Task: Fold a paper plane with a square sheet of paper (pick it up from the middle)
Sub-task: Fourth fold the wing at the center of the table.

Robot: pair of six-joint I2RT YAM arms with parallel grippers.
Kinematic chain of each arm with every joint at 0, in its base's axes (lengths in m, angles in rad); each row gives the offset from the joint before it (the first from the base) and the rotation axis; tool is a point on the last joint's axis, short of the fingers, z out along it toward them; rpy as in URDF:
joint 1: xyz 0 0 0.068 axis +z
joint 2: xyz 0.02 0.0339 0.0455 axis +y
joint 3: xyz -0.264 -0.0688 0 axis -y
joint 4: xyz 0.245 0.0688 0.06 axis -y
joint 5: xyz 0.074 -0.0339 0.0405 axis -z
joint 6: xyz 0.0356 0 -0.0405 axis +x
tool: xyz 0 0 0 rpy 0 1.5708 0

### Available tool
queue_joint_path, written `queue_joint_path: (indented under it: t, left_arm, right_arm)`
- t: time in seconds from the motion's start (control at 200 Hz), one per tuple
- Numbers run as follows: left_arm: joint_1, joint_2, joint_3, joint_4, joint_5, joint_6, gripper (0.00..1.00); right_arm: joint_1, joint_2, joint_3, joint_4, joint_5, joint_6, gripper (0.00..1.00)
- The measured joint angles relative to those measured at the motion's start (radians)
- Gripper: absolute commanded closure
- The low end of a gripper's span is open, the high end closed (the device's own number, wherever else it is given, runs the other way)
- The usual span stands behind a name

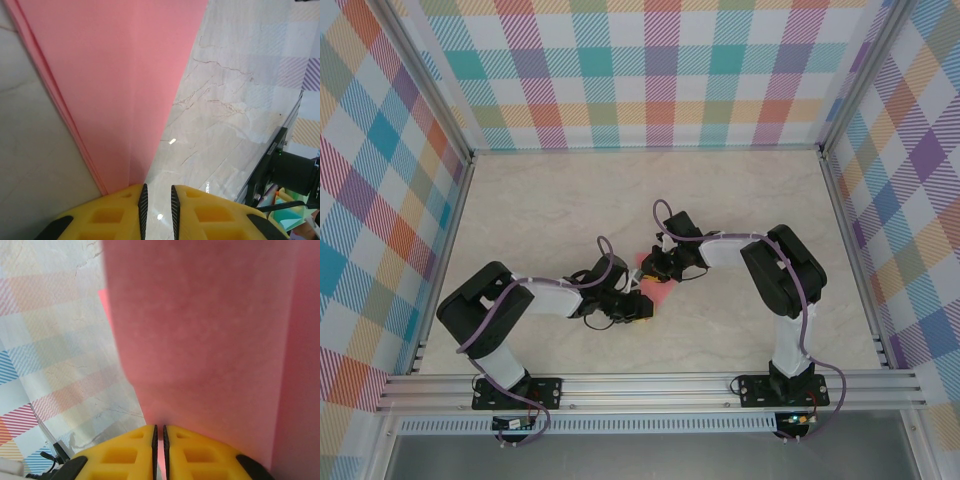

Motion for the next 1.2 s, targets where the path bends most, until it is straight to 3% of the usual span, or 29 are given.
queue_joint_path:
  t: [0.33,0.625,0.93,1.2]
  left_arm:
    - [-0.022,-0.095,-0.045,-0.13,-0.012,0.003,0.79]
    - [-0.017,-0.327,-0.072,-0.229,-0.201,-0.073,0.79]
    - [0.01,-0.337,-0.072,-0.23,-0.341,-0.162,0.79]
    - [0.027,-0.393,-0.074,-0.247,-0.38,-0.182,0.79]
  right_arm:
    - [0.0,0.001,0.0,0.001,-0.001,0.001,0.85]
    - [0.0,-0.011,-0.039,0.065,0.001,0.04,0.85]
    - [0.026,-0.033,-0.081,0.137,0.066,0.121,0.85]
    - [0.065,-0.06,-0.13,0.216,0.163,0.233,0.84]
